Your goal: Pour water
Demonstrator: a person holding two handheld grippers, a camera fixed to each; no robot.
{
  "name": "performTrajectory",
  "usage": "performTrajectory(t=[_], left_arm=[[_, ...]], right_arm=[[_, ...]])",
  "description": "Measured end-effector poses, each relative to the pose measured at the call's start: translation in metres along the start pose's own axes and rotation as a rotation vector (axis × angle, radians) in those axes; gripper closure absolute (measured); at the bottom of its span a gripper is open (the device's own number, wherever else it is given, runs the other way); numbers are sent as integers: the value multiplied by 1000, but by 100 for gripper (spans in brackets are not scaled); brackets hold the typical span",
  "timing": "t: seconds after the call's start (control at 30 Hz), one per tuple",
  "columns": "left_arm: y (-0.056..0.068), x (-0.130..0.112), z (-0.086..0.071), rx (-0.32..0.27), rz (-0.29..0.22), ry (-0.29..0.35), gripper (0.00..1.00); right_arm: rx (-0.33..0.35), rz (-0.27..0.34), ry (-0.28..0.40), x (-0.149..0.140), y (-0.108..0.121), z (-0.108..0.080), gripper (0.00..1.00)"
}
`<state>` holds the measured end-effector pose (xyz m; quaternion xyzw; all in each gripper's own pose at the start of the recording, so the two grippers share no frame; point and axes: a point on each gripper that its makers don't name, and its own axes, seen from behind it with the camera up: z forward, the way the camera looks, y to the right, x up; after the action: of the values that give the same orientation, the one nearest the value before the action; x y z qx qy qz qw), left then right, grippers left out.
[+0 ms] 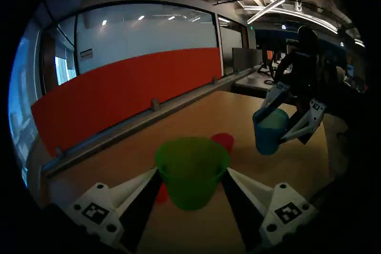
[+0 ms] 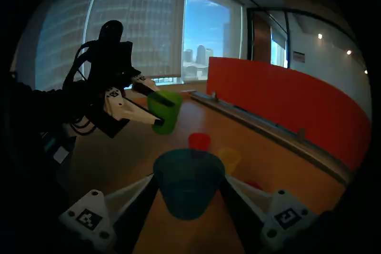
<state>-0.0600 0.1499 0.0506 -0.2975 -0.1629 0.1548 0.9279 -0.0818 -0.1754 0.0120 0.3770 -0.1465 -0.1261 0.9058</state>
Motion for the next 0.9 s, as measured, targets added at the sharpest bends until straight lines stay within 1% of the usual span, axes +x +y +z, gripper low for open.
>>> performTrajectory(t=[0.1, 0.2, 0.3, 0.4, 0.5, 0.6, 0.77, 0.9], left_arm=[[1, -14, 7, -10, 8, -44, 16], [2, -28, 13, -20, 22, -91, 15], [2, -39, 18, -27, 36, -130, 15], [2, -48, 24, -39, 40, -160, 14], [2, -59, 30, -55, 34, -192, 14], [3, -67, 37, -71, 29, -218, 14], [2, -78, 47, -78, 33, -242, 14], [3, -91, 55, -88, 34, -269, 14]], right_arm=[[12, 8, -23, -6, 2, 3, 11], [18, 9, -59, -14, 5, 6, 11], [17, 0, -95, -23, 10, 10, 11], [25, -8, -123, -30, 12, 14, 11], [34, -9, -149, -36, 14, 18, 11], [41, -12, -175, -42, 15, 22, 11], [49, -26, -209, -51, 17, 28, 11], [57, -30, -230, -59, 18, 33, 11]])
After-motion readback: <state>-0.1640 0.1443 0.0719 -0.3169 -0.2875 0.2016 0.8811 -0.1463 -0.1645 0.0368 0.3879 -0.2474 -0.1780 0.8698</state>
